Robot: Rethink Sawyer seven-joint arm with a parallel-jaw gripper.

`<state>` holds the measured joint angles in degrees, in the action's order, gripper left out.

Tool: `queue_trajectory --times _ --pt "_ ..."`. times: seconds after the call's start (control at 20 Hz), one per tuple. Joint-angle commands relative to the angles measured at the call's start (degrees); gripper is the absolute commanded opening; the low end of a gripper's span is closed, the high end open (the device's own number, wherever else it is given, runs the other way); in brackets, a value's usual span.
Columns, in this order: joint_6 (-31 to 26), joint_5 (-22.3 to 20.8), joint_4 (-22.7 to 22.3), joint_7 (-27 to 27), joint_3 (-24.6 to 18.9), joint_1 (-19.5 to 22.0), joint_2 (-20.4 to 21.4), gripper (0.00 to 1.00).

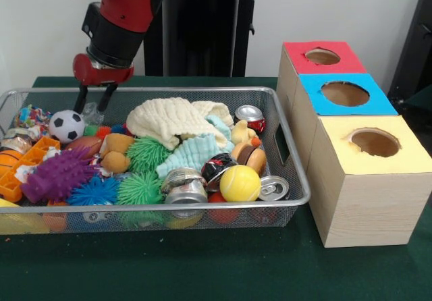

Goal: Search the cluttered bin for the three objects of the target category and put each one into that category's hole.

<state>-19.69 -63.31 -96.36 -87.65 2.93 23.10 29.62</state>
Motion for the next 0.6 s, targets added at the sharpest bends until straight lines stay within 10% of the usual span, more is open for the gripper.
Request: queue_trajectory --times 0.05,0.6 --pt "-5.81 1.13 -0.66 11.29 -6.86 2.09 0.06 1.00" --pt "-6.98 0.60 0.84 11.67 -7.89 3.55 -1.06 1.00"
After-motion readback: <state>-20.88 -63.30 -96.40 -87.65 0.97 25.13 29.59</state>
